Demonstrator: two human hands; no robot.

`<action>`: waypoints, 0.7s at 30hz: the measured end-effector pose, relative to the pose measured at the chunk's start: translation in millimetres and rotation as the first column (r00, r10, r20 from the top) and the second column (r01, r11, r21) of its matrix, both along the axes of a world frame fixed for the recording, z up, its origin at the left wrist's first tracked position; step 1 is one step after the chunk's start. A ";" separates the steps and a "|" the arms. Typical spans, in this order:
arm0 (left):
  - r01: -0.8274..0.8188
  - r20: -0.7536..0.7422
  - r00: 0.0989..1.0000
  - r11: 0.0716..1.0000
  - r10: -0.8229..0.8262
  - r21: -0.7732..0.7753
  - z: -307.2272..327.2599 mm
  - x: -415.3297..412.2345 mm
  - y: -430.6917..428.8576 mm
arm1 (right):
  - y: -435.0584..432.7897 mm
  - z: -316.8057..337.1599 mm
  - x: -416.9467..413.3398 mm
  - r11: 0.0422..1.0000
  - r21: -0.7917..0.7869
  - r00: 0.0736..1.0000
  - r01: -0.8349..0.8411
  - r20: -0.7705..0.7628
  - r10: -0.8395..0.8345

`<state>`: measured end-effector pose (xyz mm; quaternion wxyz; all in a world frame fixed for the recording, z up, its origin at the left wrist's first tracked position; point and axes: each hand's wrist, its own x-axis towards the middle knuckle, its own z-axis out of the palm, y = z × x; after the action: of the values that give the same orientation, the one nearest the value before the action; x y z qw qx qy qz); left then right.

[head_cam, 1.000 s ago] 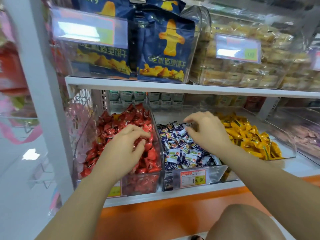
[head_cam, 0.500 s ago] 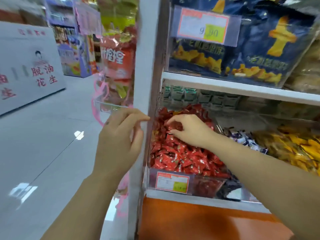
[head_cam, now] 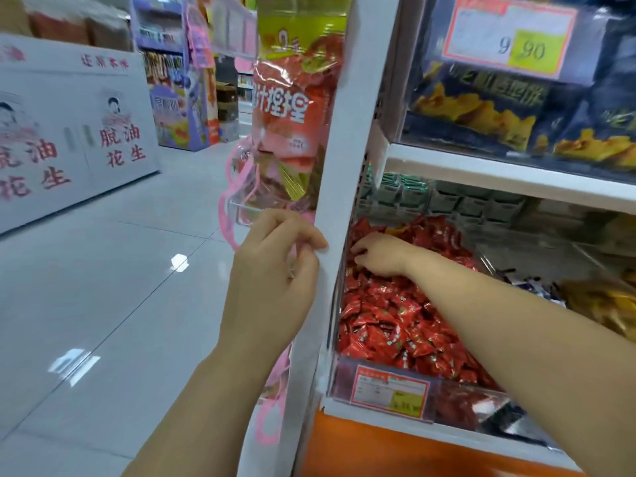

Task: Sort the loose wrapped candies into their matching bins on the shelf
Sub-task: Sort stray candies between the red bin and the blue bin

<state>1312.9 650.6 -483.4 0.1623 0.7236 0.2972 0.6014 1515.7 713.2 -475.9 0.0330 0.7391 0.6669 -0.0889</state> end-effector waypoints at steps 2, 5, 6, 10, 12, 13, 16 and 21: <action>0.004 0.012 1.000 1.000 -0.004 -0.016 -0.1 0.9 0.1 | 0.1 2.2 1.1 0.999 -0.023 0.998 0.035 -0.059 -0.036; -0.002 0.016 1.000 1.000 0.003 -0.022 0.2 2.0 0.2 | 1.1 9.2 -3.9 0.995 -0.072 0.989 0.072 -0.125 -0.081; -0.006 0.015 1.000 1.000 0.006 -0.022 0.1 2.0 0.1 | 2.3 11.4 -5.9 0.993 -0.092 0.988 0.077 -0.124 -0.088; -0.002 0.018 1.000 1.000 0.002 -0.028 -0.4 3.3 0.0 | 6.9 9.6 -9.4 0.985 -0.149 0.973 0.084 -0.202 -0.113; 0.002 0.028 1.000 0.999 -0.001 -0.036 -0.4 4.4 0.4 | 11.5 3.2 -4.6 0.980 -0.152 0.947 0.130 -0.275 -0.168; 0.003 0.034 0.999 0.999 -0.002 -0.036 -0.3 5.1 0.8 | 12.5 0.7 -1.8 0.974 -0.157 0.917 0.163 -0.340 -0.208; -0.008 0.043 0.999 1.000 0.009 -0.030 -0.3 6.8 2.5 | 11.6 -2.6 1.9 0.963 -0.145 0.839 0.227 -0.474 -0.269; -0.014 0.046 0.999 0.999 0.015 -0.039 0.3 8.7 1.1 | 11.1 -11.0 -3.1 0.956 -0.116 0.803 0.268 -0.522 -0.288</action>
<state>1321.5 651.6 -483.1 0.1786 0.7041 0.3101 0.6133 1512.7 724.3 -486.8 -0.1533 0.7740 0.5324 -0.3066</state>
